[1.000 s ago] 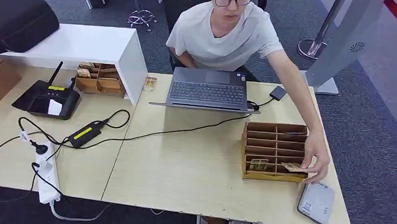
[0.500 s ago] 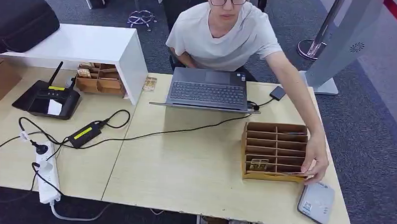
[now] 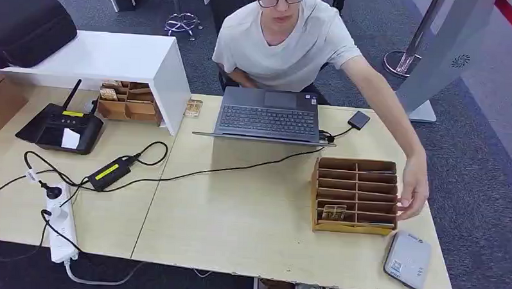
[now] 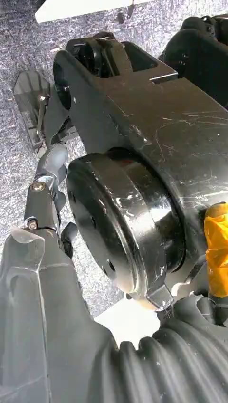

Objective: Pass the card to the sensor for recognition and then transmit it.

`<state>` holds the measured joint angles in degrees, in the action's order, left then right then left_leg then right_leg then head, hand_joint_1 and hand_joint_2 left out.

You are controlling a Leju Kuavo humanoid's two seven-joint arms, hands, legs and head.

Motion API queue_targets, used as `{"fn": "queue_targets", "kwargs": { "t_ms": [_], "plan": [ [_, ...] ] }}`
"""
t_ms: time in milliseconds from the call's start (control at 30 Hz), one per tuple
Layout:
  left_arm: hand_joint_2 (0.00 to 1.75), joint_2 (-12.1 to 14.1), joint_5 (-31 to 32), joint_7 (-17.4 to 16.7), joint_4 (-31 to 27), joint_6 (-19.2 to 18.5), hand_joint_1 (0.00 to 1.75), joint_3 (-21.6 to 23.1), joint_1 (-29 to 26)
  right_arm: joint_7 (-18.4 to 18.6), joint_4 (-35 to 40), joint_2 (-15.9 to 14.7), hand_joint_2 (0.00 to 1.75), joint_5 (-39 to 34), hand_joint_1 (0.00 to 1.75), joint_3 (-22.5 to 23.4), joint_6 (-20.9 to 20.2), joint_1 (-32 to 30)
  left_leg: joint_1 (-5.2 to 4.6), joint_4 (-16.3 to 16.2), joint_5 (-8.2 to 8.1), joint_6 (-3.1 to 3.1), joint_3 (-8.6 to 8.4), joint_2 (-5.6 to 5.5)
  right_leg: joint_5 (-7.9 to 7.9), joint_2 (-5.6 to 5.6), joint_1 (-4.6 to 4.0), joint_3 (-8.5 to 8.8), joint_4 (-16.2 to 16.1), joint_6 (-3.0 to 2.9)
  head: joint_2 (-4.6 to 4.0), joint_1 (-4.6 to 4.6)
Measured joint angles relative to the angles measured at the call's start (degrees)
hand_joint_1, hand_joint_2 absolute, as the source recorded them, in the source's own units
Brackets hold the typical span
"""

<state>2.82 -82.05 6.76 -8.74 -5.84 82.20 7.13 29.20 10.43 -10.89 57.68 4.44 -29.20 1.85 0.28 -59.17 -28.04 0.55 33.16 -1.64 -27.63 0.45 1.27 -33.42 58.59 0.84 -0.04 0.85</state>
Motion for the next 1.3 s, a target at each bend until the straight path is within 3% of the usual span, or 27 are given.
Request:
{"fn": "queue_targets", "kwargs": {
  "t_ms": [467,1000,1300],
  "plan": [
    [1.75,0.0,-0.8,0.0,0.0,0.0,0.0,0.0,0.0,1.6,-0.1,3.2,1.75,-1.4,0.0,1.7,-3.3,0.0,0.01,0.0,0.0,0.0,-0.01,0.0,-0.01,0.0,-0.01,-0.01,0.0,-0.01,0.0,0.0],
    [1.75,0.2,-0.2,-1.2,0.0,1.6,0.0,1.2,0.1,8.1,-0.3,10.1,1.75,-3.3,0.0,5.2,-10.7,-0.1,0.01,0.0,0.01,0.01,-0.01,0.0,-0.01,0.0,-0.01,0.0,0.0,-0.02,0.0,0.02],
    [1.75,0.6,0.0,-1.4,0.0,1.6,0.0,1.9,0.1,9.5,-0.5,11.2,1.75,-3.6,0.0,6.7,-12.4,-0.3,0.02,0.0,0.0,0.01,-0.01,0.01,-0.02,0.0,-0.01,0.0,0.0,-0.02,0.0,0.02]
  ]
}}
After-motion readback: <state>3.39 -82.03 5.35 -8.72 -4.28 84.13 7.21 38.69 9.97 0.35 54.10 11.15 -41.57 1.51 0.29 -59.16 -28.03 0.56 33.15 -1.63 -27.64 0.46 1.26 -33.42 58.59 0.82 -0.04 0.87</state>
